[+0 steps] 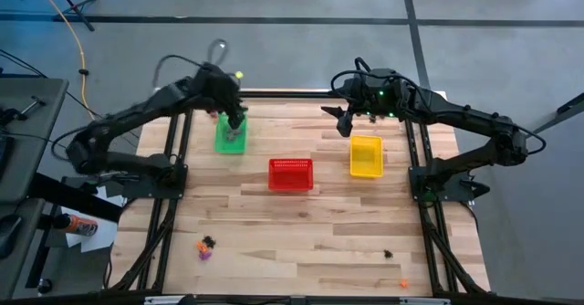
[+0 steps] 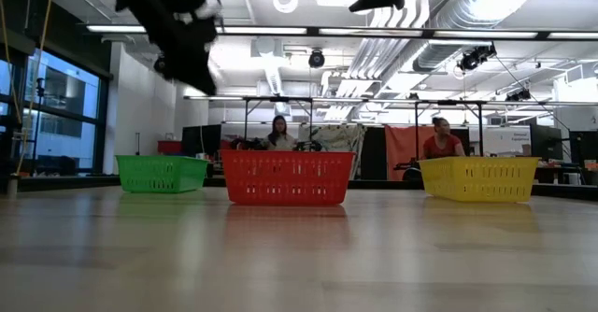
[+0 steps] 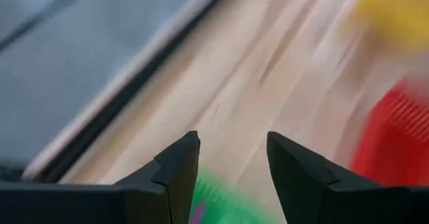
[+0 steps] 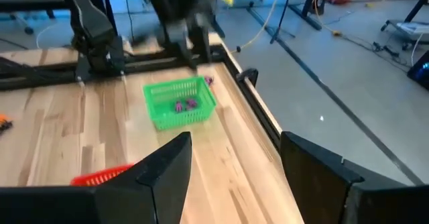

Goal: Sort Halloween decoration
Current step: Put the purple skeleton toy into the green bin

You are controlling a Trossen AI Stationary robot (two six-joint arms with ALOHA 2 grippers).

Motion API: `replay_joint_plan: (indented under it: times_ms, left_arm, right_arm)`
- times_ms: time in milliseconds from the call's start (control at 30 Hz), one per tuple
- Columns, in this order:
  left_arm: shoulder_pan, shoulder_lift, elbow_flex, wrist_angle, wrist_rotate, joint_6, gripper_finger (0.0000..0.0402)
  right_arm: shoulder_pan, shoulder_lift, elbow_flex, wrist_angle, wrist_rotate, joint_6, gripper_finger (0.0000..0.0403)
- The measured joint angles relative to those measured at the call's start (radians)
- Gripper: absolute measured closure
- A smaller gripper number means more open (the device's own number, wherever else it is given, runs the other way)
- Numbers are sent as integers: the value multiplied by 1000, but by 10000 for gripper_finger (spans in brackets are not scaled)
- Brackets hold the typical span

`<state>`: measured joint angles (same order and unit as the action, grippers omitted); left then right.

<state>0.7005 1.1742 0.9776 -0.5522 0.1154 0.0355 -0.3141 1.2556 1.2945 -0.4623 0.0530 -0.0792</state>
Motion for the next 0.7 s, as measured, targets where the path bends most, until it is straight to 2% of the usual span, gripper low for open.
replay_joint_plan:
  times_ms: [133, 333, 567, 700]
  left_arm:
    - [-35, -127, 1, 162, 41, -108, 239]
    - [-149, -248, 1, 370, 121, -110, 240]
    - [-280, -249, -2, 401, 130, -113, 241]
    - [-340, -231, -82, 539, 130, -159, 241]
  right_arm:
    - [0, 0, 0, -89, -1, 0, 181]
    - [0, 0, -1, -225, -42, 11, 181]
    - [0, 0, -1, -200, -61, -8, 181]
    - [0, 0, -1, -154, -62, -16, 181]
